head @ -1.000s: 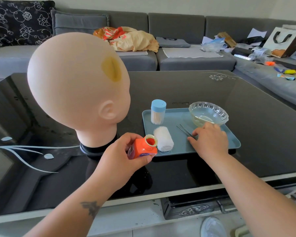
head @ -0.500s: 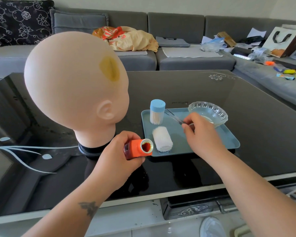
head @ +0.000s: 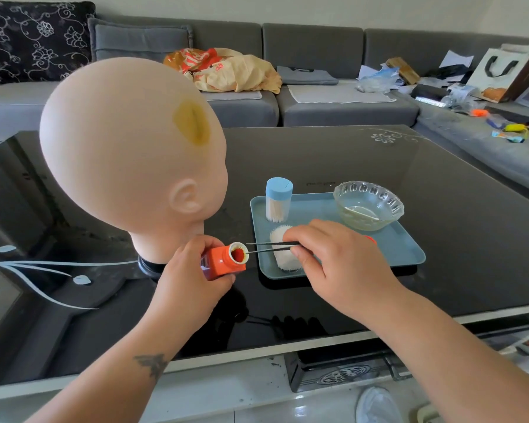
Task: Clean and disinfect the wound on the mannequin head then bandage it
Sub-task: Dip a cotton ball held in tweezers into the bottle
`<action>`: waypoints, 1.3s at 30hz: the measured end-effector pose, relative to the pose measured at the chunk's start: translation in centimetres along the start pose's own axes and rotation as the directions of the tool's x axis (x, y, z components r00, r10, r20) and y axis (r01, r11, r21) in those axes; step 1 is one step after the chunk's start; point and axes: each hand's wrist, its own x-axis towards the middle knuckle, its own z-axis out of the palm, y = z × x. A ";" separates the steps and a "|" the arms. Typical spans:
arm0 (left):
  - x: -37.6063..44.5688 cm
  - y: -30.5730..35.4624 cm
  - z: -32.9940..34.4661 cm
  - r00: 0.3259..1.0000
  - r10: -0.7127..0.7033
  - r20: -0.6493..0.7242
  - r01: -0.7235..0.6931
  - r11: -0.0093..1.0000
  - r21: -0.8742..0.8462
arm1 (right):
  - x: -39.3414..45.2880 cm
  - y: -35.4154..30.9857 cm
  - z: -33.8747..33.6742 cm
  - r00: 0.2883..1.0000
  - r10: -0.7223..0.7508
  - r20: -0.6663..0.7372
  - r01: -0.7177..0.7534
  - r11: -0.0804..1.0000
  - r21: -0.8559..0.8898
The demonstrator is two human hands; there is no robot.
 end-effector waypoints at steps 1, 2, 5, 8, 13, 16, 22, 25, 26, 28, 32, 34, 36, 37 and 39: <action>0.0 0.0 0.0 1.000 0.009 -0.006 -0.009 1.000 0.014 | 0.0 -0.1 0.0 1.000 -0.004 0.007 0.005 1.000 -0.010; -0.1 0.1 0.0 1.000 0.023 -0.011 -0.023 0.999 0.033 | 0.0 -0.2 0.0 1.000 -0.008 0.012 0.009 1.000 -0.024; -0.2 0.2 0.0 0.998 0.061 -0.010 -0.060 0.996 0.066 | 0.0 -0.5 0.0 0.999 -0.029 0.025 0.031 0.997 -0.066; -0.4 0.2 0.1 0.995 0.104 -0.009 -0.103 0.989 0.105 | -0.1 -0.8 0.3 0.997 -0.041 0.063 0.046 0.995 -0.093; -0.6 0.3 0.3 0.979 0.205 -0.013 -0.197 0.953 0.232 | 0.0 -0.9 1.0 0.993 -0.035 0.115 0.050 0.990 -0.130; -0.8 0.4 0.4 0.965 0.261 -0.010 -0.246 0.919 0.309 | -0.1 -0.9 1.4 0.988 -0.018 0.152 0.042 0.987 -0.154; -1.1 0.9 0.5 0.951 0.308 0.018 -0.293 0.882 0.369 | -0.2 -1.2 2.2 0.979 0.017 0.203 0.021 0.983 -0.181; -1.2 1.0 0.5 0.945 0.324 0.029 -0.309 0.867 0.391 | -0.2 -1.3 2.5 0.974 0.028 0.224 0.017 0.981 -0.195; -1.2 1.0 0.5 0.943 0.330 0.031 -0.315 0.862 0.397 | -0.2 -1.3 2.6 0.972 0.031 0.232 0.017 0.980 -0.200; -1.3 1.0 0.6 0.940 0.338 0.036 -0.323 0.855 0.406 | -0.2 -1.5 2.6 0.971 0.031 0.237 0.020 0.978 -0.210; -1.2 1.0 0.6 0.940 0.341 0.026 -0.321 0.852 0.415 | -0.1 -1.6 2.4 0.977 0.047 0.210 0.000 0.976 -0.219; -1.1 0.8 0.5 0.939 0.343 0.011 -0.317 0.853 0.416 | 0.0 -1.6 2.1 0.979 0.047 0.197 -0.004 0.977 -0.215; -1.0 0.7 0.5 0.942 0.335 -0.003 -0.304 0.860 0.410 | 0.1 -1.7 1.7 0.989 0.035 0.146 -0.006 0.981 -0.194; -1.0 0.6 0.5 0.946 0.323 -0.012 -0.290 0.866 0.407 | 0.1 -1.7 1.5 0.993 0.033 0.115 -0.013 0.985 -0.174; -0.9 0.4 0.5 0.957 0.289 -0.025 -0.255 0.882 0.397 | 0.1 -1.7 1.0 0.997 0.038 0.069 -0.029 0.991 -0.132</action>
